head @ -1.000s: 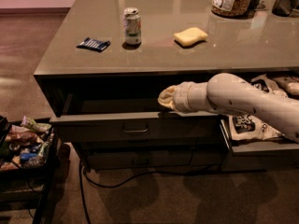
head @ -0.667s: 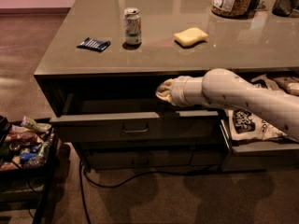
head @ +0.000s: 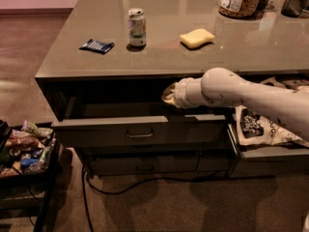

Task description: Open top drawer

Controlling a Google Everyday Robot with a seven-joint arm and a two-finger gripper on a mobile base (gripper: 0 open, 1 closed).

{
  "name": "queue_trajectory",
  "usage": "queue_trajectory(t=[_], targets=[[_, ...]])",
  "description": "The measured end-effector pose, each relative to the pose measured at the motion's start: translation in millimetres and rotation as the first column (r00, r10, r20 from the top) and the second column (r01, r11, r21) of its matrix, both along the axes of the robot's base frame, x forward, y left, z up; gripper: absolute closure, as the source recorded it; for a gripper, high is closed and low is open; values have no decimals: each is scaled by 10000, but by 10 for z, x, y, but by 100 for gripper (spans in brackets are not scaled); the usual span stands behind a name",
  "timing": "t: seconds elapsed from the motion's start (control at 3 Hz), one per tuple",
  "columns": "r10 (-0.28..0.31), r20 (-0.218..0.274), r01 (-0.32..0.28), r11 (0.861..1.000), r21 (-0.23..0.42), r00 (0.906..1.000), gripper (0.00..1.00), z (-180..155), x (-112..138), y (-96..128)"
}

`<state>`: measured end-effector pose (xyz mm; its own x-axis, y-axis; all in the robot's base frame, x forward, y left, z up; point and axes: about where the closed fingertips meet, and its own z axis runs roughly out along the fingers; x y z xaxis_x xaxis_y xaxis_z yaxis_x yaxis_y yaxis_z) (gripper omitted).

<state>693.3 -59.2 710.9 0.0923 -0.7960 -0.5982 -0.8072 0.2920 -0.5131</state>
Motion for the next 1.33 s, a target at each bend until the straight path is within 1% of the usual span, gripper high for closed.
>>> queue_trajectory(t=[0.33,0.67,1.0,1.33], targets=[[-837,-722,807,9958,-438,9939,100,-94,-106,-139],[-1868,-1943,1750,9816,-760,9630,100,-199,-445,-350],[-1857,-1938,1739,9818,-764,9633,100,-199,-445,-348],[-1618,-1921,1553,9867,-485,9679,100,-189,-402,-342]])
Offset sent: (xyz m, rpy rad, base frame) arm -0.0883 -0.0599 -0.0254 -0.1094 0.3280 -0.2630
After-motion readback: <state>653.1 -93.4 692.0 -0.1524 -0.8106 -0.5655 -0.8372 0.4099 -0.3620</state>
